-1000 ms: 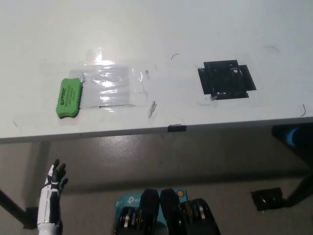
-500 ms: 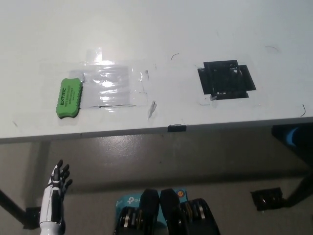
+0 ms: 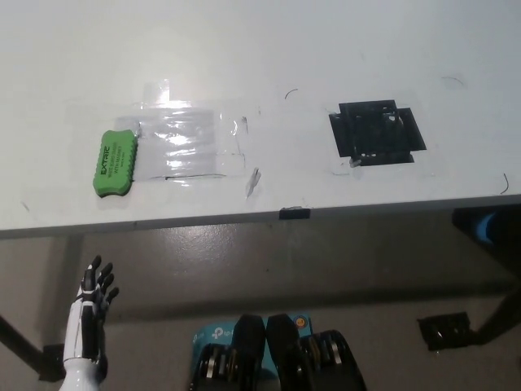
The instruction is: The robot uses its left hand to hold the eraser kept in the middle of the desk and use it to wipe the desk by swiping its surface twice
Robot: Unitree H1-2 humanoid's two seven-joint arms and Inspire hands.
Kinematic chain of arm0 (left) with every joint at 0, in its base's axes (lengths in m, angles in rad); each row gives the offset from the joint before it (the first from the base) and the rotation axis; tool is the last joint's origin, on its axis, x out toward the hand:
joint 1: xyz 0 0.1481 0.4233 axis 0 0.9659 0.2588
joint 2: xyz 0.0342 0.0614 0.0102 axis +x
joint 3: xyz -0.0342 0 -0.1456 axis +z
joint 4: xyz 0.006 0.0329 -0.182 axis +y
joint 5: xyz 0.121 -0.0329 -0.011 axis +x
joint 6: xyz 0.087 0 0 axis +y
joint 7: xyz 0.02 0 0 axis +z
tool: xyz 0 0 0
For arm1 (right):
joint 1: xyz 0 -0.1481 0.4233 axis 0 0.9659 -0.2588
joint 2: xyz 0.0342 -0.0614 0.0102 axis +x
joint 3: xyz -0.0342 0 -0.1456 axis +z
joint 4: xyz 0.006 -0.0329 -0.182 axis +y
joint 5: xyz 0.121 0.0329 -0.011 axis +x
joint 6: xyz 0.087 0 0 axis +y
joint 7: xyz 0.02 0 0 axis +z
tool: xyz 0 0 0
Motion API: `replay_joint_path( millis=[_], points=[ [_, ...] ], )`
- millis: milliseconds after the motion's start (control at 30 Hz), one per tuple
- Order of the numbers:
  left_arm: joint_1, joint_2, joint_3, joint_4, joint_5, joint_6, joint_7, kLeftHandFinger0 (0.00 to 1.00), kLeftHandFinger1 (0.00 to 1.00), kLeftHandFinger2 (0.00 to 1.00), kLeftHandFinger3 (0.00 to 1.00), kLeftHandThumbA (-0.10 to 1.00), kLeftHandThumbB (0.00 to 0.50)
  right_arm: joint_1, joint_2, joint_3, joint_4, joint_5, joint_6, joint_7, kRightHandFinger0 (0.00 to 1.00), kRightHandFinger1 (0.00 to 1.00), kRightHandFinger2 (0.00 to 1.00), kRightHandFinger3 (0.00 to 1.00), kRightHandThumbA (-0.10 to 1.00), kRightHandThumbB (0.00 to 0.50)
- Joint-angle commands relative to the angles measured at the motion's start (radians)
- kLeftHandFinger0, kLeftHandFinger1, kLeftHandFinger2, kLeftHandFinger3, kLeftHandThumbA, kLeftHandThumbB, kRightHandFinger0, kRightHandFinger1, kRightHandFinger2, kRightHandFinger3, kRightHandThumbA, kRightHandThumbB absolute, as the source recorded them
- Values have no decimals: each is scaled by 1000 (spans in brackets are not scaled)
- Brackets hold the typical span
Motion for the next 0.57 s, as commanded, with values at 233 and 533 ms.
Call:
replay_joint_path(
  millis=[233, 533],
  points=[
    [-16, 19, 11, -30, -2, 18, 7, 1000, 1000, 1000, 1000, 1000, 368, -9, -22, 2, -23, 10, -9, 21, 1000, 1000, 1000, 1000, 1000, 125],
    [-16, 22, 5, -15, -9, 7, -6, 1000, 1000, 1000, 1000, 1000, 479, -6, -16, 3, -35, 13, 8, 19, 1000, 1000, 1000, 1000, 1000, 46]
  ],
)
